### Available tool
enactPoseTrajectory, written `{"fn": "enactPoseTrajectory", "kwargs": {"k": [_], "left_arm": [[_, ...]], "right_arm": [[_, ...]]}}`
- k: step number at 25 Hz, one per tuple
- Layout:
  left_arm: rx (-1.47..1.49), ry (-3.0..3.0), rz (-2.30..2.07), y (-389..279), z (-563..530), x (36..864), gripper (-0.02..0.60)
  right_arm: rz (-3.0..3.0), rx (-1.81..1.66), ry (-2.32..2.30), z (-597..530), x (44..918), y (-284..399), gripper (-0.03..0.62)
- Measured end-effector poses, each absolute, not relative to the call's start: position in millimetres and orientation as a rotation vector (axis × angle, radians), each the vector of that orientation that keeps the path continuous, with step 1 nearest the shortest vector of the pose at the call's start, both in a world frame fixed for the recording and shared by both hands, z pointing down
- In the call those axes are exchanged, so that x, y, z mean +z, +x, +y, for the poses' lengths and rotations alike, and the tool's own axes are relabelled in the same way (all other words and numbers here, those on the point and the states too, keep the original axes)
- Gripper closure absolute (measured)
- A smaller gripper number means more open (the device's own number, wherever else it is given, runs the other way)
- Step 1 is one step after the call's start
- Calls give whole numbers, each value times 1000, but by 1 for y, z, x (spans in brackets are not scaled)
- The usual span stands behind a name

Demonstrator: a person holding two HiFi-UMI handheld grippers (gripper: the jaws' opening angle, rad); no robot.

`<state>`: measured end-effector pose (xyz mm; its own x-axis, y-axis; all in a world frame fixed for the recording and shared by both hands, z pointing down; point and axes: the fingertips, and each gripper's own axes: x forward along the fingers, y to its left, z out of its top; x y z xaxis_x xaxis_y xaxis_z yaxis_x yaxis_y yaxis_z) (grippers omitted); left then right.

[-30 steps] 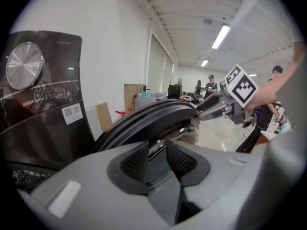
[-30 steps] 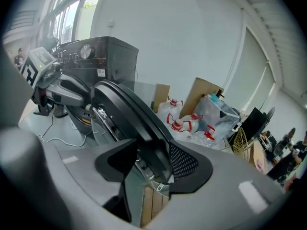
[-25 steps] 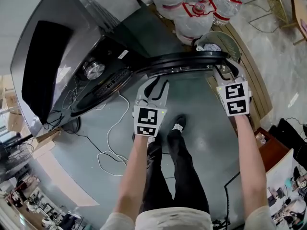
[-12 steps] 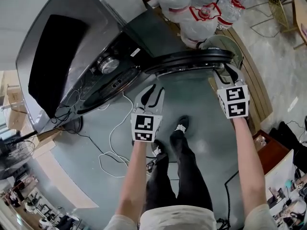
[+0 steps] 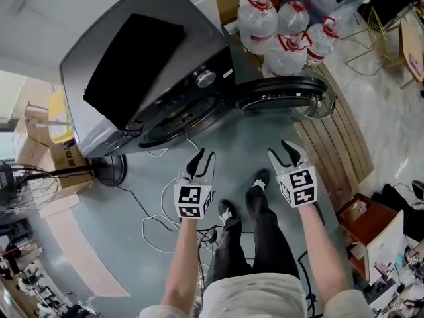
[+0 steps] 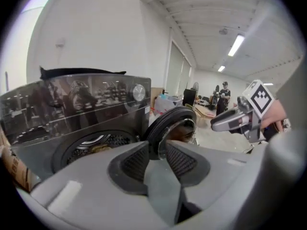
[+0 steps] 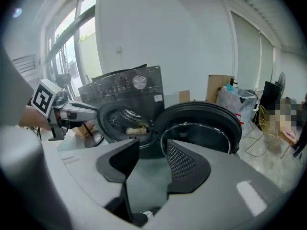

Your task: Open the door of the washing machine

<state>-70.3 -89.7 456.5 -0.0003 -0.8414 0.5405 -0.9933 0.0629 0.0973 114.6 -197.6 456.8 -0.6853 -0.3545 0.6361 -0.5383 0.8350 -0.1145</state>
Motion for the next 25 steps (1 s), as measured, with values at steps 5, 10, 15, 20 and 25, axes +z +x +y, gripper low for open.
{"fn": "enactPoseTrajectory", "kwargs": {"k": [5, 10, 15, 20, 25], "left_arm": [[407, 1742, -1948, -91, 8, 423, 410], [348, 1708, -1967, -89, 71, 392, 410], [237, 1723, -1939, -77, 107, 355, 410], [231, 1739, -1952, -72, 127, 325, 410], [211, 1728, -1973, -65, 143, 312, 410]], "right_arm": [[-2437, 407, 618, -114, 413, 83, 418], [-2470, 405, 629, -47, 377, 77, 418], [-2480, 389, 636, 3, 354, 86, 418], [-2509, 388, 673, 27, 328, 91, 418], [-2538, 419, 726, 40, 313, 97, 418]]}}
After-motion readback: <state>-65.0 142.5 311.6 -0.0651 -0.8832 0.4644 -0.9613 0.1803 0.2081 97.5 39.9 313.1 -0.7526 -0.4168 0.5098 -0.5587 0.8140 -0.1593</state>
